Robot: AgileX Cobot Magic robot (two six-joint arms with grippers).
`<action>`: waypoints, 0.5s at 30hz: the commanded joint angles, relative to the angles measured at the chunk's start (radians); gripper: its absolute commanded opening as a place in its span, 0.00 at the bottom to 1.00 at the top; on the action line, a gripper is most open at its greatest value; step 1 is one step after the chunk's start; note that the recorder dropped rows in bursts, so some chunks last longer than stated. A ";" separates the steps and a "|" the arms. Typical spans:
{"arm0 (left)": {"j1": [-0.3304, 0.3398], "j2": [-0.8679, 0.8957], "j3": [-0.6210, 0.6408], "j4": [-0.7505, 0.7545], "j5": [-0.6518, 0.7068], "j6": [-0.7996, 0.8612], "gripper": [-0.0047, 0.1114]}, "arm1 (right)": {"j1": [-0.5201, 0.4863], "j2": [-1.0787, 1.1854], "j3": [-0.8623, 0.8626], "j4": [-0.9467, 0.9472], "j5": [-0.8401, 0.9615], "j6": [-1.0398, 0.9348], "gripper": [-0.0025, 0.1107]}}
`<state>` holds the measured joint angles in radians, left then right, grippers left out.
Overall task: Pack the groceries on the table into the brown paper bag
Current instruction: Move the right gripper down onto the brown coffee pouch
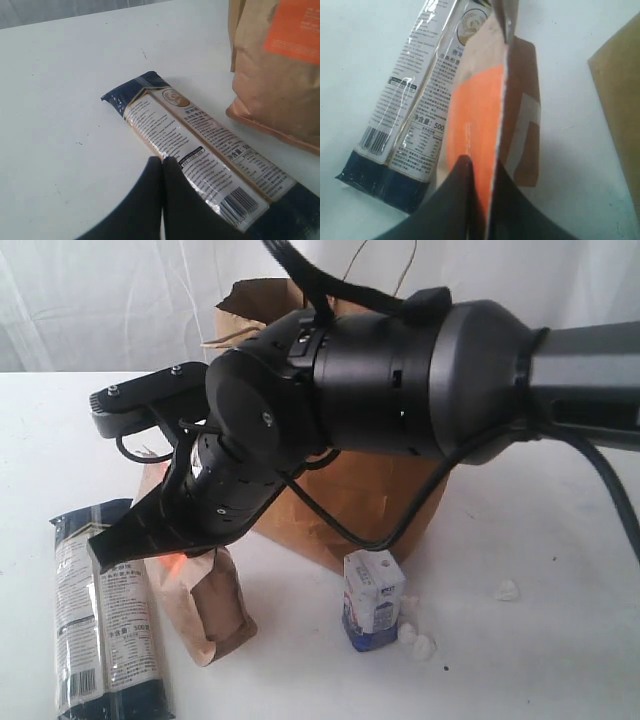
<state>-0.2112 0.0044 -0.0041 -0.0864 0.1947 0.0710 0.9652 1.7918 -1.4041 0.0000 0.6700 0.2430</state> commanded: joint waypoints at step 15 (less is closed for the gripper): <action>0.001 -0.004 0.004 -0.008 0.000 0.000 0.04 | 0.001 -0.073 -0.005 -0.021 -0.030 -0.012 0.02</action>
<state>-0.2112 0.0044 -0.0041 -0.0864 0.1947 0.0710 0.9652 1.7463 -1.4041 -0.0053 0.6719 0.2412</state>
